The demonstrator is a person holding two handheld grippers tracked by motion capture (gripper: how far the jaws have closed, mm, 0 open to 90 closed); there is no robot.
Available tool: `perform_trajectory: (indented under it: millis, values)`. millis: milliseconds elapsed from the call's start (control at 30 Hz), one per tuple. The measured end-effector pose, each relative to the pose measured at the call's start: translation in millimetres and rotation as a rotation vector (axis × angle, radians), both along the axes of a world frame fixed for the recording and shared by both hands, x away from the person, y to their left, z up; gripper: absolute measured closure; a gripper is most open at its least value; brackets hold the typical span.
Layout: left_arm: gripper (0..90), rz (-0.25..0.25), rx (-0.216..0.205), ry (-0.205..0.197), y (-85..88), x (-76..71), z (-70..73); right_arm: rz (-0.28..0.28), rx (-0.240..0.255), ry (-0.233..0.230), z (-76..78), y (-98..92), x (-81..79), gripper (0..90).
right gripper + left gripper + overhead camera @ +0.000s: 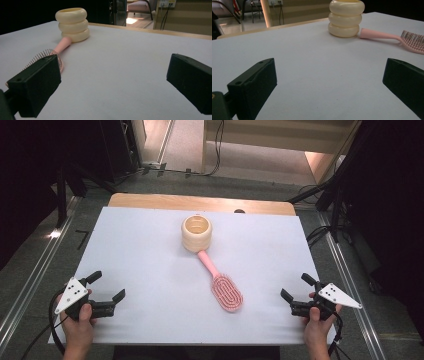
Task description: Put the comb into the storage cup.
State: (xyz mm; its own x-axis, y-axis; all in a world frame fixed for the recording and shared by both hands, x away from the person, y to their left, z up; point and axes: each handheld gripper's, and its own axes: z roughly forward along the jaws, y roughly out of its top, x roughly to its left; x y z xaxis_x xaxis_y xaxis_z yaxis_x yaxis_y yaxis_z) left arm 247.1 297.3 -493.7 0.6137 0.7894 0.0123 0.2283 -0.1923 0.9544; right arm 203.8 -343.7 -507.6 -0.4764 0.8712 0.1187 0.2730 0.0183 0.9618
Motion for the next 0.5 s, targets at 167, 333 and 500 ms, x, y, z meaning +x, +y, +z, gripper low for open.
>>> perform_trajectory:
  millis: [167, 333, 500]
  values:
    - [0.0, 0.002, -0.003, 0.001, 0.0, 0.1, -0.3, 0.01, -0.014, 0.004, 2.7, 3.0, 0.5, 0.0]
    - [0.0, 0.007, 0.002, -0.002, -0.7, -0.8, -1.0, 0.057, -0.027, 0.002, 15.1, 13.7, 0.5, 0.0]
    - [0.0, 0.008, 0.02, -0.004, -3.3, -1.1, -1.7, 0.052, -0.046, 0.022, 27.8, 26.3, 2.1, 15.9]
